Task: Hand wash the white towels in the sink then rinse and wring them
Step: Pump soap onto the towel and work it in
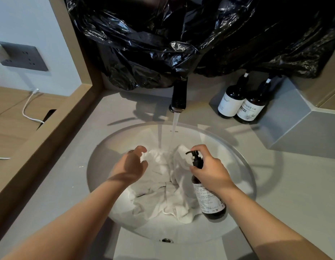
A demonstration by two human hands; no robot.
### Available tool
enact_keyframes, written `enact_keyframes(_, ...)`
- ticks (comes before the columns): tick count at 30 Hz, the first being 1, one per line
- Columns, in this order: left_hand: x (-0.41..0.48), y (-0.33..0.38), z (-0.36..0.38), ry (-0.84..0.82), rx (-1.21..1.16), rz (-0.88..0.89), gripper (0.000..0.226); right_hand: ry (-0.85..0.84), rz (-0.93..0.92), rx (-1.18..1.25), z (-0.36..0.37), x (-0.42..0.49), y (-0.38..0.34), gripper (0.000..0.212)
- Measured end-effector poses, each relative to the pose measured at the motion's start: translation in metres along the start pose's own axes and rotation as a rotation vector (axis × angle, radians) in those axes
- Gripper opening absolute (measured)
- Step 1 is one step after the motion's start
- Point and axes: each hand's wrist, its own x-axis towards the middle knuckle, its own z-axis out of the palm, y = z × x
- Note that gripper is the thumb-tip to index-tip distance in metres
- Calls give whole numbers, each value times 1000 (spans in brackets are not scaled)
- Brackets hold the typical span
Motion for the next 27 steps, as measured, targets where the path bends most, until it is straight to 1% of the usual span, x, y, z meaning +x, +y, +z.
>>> enact_keyframes(3,-7,10,1,-46,-65,54,33,27,8,146,-4,-3,-3,56)
enact_keyframes(5,-11,20,2,-115,-112,118,33,73,-7,186,-5,-2,-7,49)
enact_keyframes(7,-13,28,1,-161,-96,160,33,110,-14,189,-6,-1,-10,42)
enact_keyframes(9,-12,30,-1,-167,-71,157,32,110,-10,194,-8,-2,-11,43)
enact_keyframes(12,-11,25,-5,-141,-18,130,31,61,0,193,-10,-7,-11,53)
enact_keyframes(16,-13,19,-6,-143,66,111,31,83,24,121,-5,-10,-7,40)
enact_keyframes(17,-13,18,-6,-143,90,111,32,81,31,111,-3,-11,-7,40)
enact_keyframes(20,-15,19,-6,-143,160,127,34,51,37,145,-2,-14,-7,50)
enact_keyframes(22,-17,20,-5,-163,189,121,36,64,37,159,-2,-15,-7,48)
enact_keyframes(25,-25,30,-2,-205,162,161,37,122,56,181,-2,-14,-4,39)
enact_keyframes(27,-36,39,7,-307,60,195,43,144,59,244,-2,-15,-4,44)
